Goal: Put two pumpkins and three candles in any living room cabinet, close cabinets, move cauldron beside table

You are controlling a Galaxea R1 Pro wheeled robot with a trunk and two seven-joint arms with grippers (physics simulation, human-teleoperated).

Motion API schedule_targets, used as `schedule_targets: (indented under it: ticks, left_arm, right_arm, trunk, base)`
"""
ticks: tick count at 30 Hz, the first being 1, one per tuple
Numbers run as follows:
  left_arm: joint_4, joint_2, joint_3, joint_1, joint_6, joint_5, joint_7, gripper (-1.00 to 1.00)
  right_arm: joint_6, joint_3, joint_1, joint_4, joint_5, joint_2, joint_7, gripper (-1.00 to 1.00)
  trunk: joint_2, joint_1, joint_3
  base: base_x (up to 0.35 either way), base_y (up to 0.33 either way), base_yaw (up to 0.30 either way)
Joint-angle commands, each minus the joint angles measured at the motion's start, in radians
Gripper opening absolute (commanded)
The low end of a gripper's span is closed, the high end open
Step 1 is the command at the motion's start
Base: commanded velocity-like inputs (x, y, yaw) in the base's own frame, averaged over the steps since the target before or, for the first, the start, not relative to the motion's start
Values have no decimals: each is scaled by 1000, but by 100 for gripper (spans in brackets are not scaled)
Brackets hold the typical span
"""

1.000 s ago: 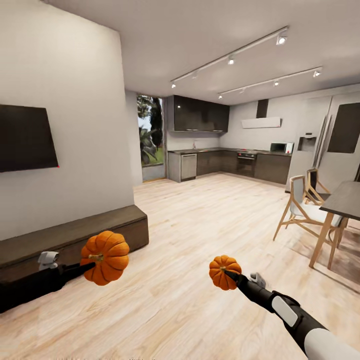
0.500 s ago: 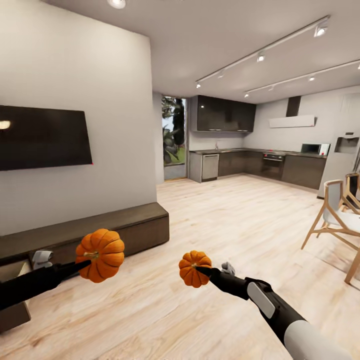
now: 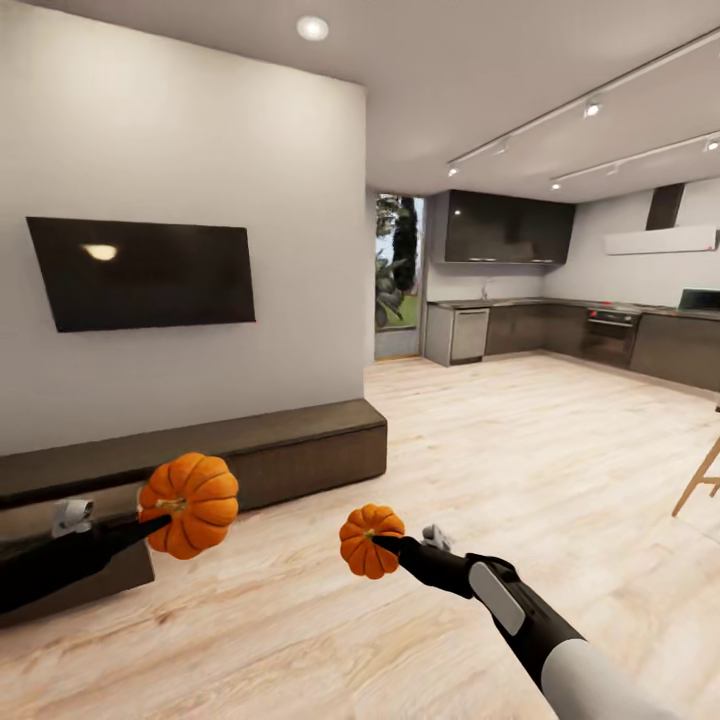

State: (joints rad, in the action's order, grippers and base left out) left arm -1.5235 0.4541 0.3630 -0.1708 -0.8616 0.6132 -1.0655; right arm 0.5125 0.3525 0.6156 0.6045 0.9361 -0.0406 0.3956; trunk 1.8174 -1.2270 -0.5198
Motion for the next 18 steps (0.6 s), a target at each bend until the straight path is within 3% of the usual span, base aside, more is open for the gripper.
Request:
schedule_targets:
  ticks: [1, 12, 18]
  left_arm:
    - [1, 0, 2, -1, -7, 8, 1, -100]
    - [5, 0, 10, -1, -7, 9, 1, -100]
    - [5, 0, 10, -1, -7, 9, 1, -100]
  right_arm:
    - [3, 2, 1, 1, 12, 0, -6, -100]
    - [2, 2, 1, 1, 12, 1, -14, -100]
    - [-9, 4, 1, 0, 12, 1, -18, -100]
  trunk:
    - [1, 0, -1]
    - [1, 0, -1]
    - [1, 0, -1]
  base:
    - [-50, 240, 292]
    - [113, 281, 290]
    - [113, 308, 91]
